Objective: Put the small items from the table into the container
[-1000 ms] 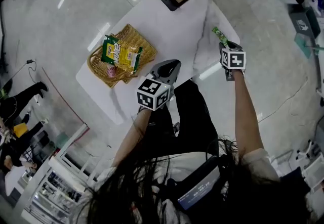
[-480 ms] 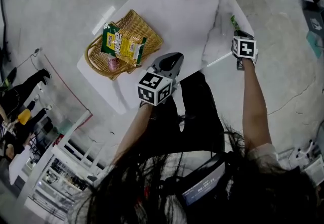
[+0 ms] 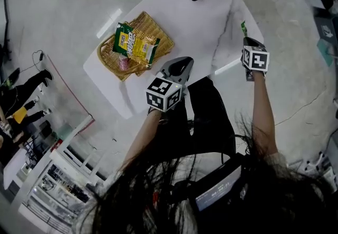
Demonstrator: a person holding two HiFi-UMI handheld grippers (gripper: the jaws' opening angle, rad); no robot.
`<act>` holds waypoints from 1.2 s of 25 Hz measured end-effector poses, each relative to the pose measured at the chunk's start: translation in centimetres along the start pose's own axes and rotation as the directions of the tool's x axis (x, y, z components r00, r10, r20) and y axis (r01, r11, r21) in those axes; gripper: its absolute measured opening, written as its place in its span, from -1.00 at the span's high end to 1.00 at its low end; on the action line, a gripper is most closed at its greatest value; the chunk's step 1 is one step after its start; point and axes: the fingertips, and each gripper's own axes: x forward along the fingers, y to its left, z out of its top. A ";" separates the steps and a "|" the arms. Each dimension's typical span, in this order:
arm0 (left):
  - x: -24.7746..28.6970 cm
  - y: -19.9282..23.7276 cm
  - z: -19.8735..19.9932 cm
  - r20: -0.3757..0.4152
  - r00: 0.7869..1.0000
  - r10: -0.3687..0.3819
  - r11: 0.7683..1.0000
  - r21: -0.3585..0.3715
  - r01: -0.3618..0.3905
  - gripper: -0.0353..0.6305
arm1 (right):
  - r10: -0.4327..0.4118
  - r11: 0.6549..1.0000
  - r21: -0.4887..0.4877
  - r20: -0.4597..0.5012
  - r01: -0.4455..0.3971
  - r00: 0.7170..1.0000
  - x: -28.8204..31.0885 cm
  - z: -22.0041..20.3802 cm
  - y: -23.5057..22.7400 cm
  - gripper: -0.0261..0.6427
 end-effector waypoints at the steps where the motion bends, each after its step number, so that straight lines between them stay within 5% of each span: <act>1: -0.3 -0.3 0.0 0.002 1.000 -0.001 1.000 0.001 0.001 0.86 | 0.017 1.000 -0.010 0.008 -0.017 1.000 -0.5 0.0 0.6 0.86; 12: -6.8 -1.2 -0.4 0.065 0.996 0.059 0.998 -0.031 -0.057 0.86 | 0.198 0.964 -0.186 0.032 -0.189 0.980 -8.4 2.8 11.7 0.85; 20: -13.8 1.1 -1.3 0.129 0.978 0.165 0.984 -0.092 -0.153 0.86 | 0.354 0.869 -0.373 0.013 -0.324 0.935 -13.8 6.5 23.0 0.86; 30: -20.9 4.1 -2.9 0.199 0.944 0.262 0.958 -0.173 -0.230 0.86 | 0.450 0.749 -0.528 -0.040 -0.401 0.892 -16.5 10.3 33.2 0.86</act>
